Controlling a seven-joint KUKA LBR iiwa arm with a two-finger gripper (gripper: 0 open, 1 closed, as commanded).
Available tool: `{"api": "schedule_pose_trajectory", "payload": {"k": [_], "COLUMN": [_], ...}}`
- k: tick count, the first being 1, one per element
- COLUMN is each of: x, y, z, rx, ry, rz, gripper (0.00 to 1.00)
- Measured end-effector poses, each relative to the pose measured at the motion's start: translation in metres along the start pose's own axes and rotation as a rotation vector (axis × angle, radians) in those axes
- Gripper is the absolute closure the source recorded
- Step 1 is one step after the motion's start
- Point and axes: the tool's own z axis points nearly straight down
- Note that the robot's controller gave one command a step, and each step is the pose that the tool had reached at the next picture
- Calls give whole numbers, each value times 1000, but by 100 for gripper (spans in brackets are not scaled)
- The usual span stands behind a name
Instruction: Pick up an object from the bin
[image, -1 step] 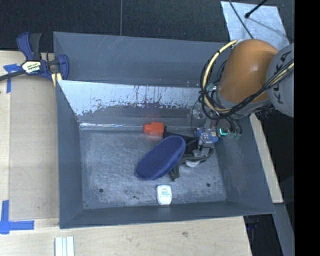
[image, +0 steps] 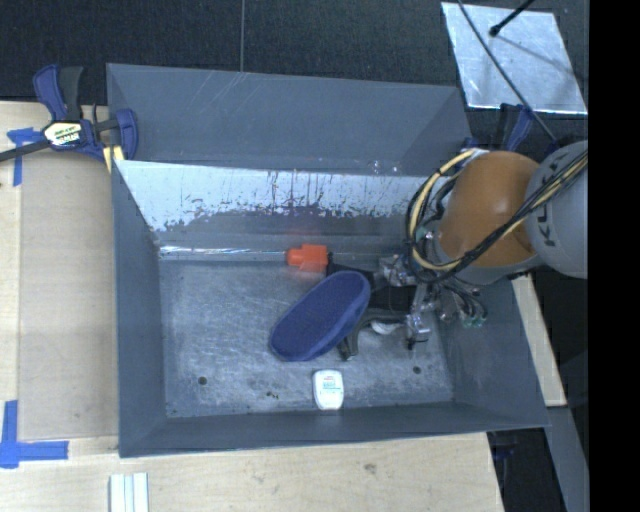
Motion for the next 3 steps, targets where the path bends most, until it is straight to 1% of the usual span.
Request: {"api": "schedule_pose_trajectory", "payload": {"k": [1,2,3], "x": [-2,-11,-1], "y": [-1,-11,1], "z": [-4,-117,-201], "rx": [4,4,3], "ry": [-6,-10,-8], "rz": [-2,-1,16], "gripper": [100,100,100]}}
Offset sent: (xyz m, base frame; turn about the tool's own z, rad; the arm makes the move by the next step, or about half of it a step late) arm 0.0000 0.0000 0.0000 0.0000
